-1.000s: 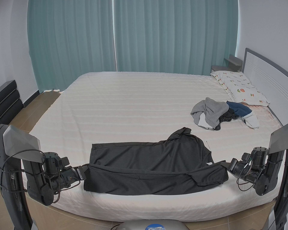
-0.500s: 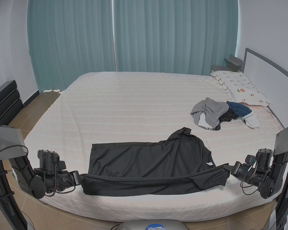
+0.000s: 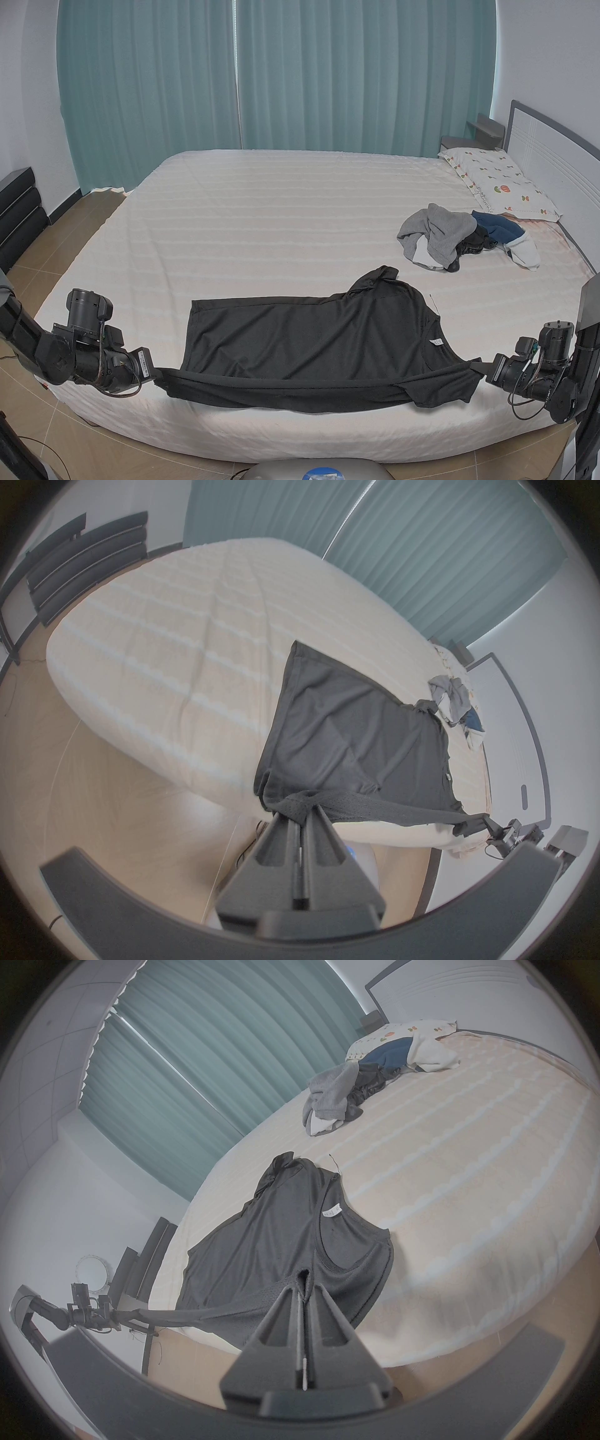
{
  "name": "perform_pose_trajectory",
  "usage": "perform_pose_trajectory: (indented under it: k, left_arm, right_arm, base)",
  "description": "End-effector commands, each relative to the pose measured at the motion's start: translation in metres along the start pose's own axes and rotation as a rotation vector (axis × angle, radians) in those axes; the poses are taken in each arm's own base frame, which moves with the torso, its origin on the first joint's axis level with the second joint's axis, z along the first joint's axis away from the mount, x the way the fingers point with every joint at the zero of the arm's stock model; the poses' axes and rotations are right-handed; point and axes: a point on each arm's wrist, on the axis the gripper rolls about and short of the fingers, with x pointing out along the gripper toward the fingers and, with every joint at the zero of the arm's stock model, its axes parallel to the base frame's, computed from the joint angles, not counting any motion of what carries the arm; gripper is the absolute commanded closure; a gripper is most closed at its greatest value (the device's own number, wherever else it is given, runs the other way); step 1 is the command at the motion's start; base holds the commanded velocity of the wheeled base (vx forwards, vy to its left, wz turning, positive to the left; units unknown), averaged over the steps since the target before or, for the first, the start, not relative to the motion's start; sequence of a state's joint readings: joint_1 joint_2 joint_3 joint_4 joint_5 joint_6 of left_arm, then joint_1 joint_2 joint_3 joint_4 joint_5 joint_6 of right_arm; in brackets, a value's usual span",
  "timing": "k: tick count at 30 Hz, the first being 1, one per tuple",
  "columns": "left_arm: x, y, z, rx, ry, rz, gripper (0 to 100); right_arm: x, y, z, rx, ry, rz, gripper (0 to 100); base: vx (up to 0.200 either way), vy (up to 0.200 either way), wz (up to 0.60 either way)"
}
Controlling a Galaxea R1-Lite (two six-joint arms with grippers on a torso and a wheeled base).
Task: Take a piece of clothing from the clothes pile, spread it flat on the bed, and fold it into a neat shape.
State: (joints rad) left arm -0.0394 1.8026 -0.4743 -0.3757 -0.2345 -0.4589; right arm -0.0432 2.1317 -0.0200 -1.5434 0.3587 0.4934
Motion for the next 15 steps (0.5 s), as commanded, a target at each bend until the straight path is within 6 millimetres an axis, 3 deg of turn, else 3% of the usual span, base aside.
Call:
perform_pose_trajectory:
  k: [1, 6, 15]
  left_arm:
    - [-0.011, -0.010, 0.015, -0.001, -0.015, -0.007, 100]
    - [0.006, -0.013, 0.030, -0.043, 0.003, 0.004, 100]
    - [0.054, -0.008, 0.047, -0.144, 0.050, 0.042, 100]
  right_arm:
    - [-0.003, -0.004, -0.006, 0.014, 0.036, -0.028, 100]
    - [0.005, -0.005, -0.002, -0.001, 0.020, -0.016, 100]
    - [0.046, -0.009, 0.015, -0.032, -0.039, 0.020, 100]
  base:
    - [0.000, 0.000, 0.00]
    - [0.000, 0.000, 0.00]
    - [0.000, 0.000, 0.00]
